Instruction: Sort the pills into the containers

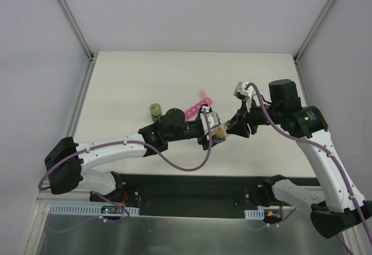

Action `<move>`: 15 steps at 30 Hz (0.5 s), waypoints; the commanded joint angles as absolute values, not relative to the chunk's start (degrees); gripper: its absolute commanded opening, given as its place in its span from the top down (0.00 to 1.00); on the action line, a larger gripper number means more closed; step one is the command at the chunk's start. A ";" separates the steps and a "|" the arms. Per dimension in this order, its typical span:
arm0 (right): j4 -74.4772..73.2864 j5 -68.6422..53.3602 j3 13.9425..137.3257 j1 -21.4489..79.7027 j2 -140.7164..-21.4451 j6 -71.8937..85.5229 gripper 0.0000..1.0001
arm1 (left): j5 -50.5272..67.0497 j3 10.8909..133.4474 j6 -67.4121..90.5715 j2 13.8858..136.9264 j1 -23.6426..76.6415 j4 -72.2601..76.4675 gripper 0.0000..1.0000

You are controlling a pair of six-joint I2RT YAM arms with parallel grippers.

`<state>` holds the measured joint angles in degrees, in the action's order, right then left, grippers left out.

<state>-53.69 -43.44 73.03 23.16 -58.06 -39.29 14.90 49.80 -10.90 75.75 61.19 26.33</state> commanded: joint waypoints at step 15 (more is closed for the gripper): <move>-47.64 -45.35 71.72 23.47 -58.62 -31.91 0.86 | 17.75 52.56 -10.11 76.82 62.14 25.84 0.19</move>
<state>-49.93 -42.74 72.18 23.18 -58.33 -33.80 16.23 50.37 -10.07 76.64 61.58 24.60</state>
